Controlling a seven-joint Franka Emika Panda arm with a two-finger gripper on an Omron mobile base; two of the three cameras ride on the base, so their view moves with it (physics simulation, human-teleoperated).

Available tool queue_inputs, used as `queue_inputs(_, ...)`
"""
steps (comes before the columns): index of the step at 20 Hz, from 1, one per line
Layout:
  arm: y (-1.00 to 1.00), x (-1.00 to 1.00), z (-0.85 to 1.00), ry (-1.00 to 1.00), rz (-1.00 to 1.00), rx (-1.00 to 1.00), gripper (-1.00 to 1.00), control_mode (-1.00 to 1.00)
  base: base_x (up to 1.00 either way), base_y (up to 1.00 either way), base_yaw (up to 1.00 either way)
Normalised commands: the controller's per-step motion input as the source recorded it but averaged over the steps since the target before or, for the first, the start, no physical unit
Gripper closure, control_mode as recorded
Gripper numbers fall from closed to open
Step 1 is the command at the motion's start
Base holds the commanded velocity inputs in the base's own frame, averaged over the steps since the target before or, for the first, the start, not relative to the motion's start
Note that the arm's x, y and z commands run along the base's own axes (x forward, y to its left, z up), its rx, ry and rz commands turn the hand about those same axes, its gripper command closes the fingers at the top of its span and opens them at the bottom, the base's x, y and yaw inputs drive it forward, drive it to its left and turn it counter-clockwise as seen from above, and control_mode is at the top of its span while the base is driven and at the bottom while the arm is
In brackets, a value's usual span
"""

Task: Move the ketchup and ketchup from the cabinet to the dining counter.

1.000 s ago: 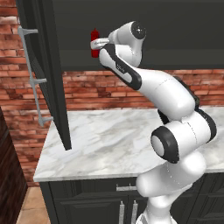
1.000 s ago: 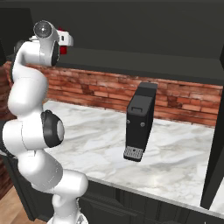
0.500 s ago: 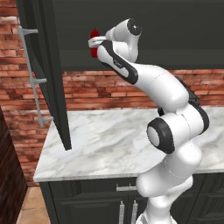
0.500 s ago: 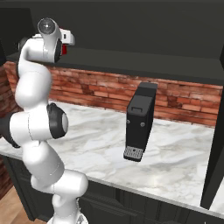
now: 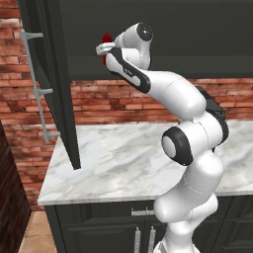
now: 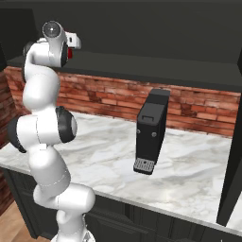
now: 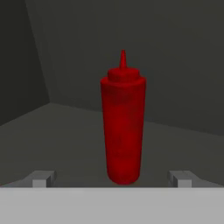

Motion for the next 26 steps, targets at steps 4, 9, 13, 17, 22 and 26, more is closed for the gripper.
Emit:
queue_inputs(4, 0.02, 0.27, 0.0, 0.0, 0.0, -0.01, -1.0, -1.0, 0.0, 0.0, 0.0)
queue_inputs(9, 0.03, 0.21, 0.0, 0.0, 0.0, -0.02, -1.0, -1.0, 0.0, 0.0, 0.0)
queue_inputs(13, 0.11, 0.17, 0.0, 0.0, 0.0, -0.02, -1.0, -1.0, 0.0, 0.0, 0.0)
queue_inputs(17, 0.14, 0.23, -0.03, 0.0, 0.0, -0.02, -1.0, -1.0, 0.0, 0.0, 0.0)
queue_inputs(22, 0.07, 0.19, 0.0, 0.0, 0.0, -0.01, -1.0, -1.0, 0.0, 0.0, 0.0)
queue_inputs(26, 0.04, 0.11, 0.0, 0.0, 0.0, -0.01, -1.0, -1.0, 0.0, 0.0, 0.0)
